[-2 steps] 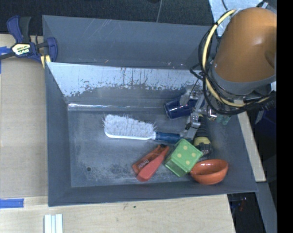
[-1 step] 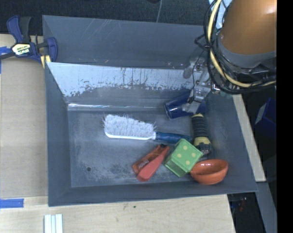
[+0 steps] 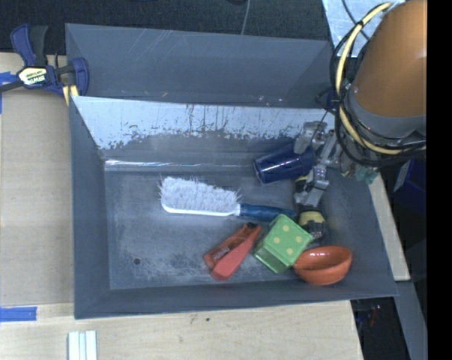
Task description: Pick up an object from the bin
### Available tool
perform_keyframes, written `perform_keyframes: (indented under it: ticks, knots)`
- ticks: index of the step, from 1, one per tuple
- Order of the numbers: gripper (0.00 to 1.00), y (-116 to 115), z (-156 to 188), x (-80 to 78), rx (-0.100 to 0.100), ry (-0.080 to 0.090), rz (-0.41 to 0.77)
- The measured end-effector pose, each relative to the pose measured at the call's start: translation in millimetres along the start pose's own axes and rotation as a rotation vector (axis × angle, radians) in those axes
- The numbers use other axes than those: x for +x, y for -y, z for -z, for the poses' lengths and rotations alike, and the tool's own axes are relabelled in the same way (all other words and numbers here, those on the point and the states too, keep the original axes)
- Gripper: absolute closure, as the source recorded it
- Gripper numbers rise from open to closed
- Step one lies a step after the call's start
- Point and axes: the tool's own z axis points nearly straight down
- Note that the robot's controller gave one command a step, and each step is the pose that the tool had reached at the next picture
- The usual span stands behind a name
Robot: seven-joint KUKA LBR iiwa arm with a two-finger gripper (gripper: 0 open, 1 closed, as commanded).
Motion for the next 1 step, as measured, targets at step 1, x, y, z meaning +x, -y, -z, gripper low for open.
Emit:
perform_keyframes:
  ticks: [1]
  knots:
    - [0.00, -38.7, -0.6, -28.2, -0.012, 0.040, -0.115]
